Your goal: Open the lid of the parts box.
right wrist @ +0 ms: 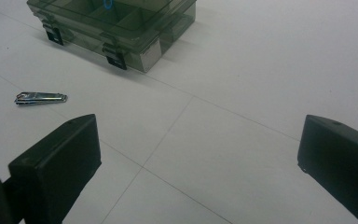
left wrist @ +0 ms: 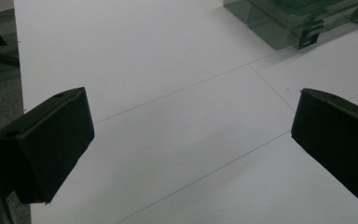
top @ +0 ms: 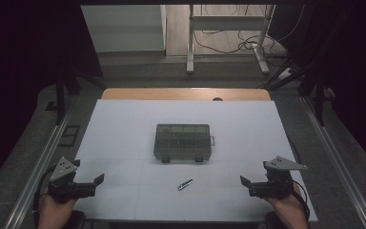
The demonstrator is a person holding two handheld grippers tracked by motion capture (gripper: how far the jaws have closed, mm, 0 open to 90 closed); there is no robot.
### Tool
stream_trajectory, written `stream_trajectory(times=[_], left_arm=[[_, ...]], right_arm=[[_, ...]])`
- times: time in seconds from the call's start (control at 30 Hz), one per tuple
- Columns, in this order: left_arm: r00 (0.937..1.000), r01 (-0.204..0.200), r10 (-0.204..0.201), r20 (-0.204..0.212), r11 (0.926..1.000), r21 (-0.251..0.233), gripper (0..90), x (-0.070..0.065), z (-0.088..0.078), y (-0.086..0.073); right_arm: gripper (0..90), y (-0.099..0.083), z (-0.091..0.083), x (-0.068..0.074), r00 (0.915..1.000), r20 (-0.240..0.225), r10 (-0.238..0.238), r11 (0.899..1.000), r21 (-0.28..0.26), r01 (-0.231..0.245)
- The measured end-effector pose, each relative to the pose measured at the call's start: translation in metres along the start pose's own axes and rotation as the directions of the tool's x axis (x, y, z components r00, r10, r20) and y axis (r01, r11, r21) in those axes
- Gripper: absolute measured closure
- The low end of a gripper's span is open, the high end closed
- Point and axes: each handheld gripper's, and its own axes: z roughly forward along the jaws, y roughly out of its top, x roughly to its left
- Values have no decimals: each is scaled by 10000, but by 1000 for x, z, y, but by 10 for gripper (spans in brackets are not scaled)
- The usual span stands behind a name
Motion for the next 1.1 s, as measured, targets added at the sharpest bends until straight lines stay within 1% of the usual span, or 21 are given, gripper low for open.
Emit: stream_trajectory(times=[0.03,0.23,0.4,0.53,0.67,0.73,0.87,0.93,1.1], left_arm=[[10000,-7,7,0,10000,4,0,0,0,0],[10000,-11,12,84,10000,-16,6,0,0,0],[9999,-61,61,84,10000,-7,6,0,0,0],[10000,11,-11,96,10000,-24,7,1,0,0],[9994,164,-162,290,9998,-65,19,3,-1,-1],[9993,232,-229,298,9997,-86,19,3,-1,-1],[9992,308,-304,276,9995,-122,4,4,-1,-1],[9988,330,-326,369,9994,-105,0,5,-1,0],[9984,223,-217,524,9997,-119,0,5,2,1]], right_arm=[[0,0,0,0,10000,-14,28,10000,6,-28],[0,0,0,2,9998,-8,-174,9998,44,174],[0,0,1,1,9999,-48,-151,9999,54,151],[0,1,2,2,9998,-85,-156,9998,141,157],[0,1,2,2,9997,-99,-220,9996,162,222],[0,1,2,2,9997,-118,-226,9996,172,228],[0,2,4,3,9991,-253,-351,9986,385,361],[0,3,6,4,9983,-359,-457,9974,547,476],[0,3,7,4,9981,-438,-439,9968,656,467]])
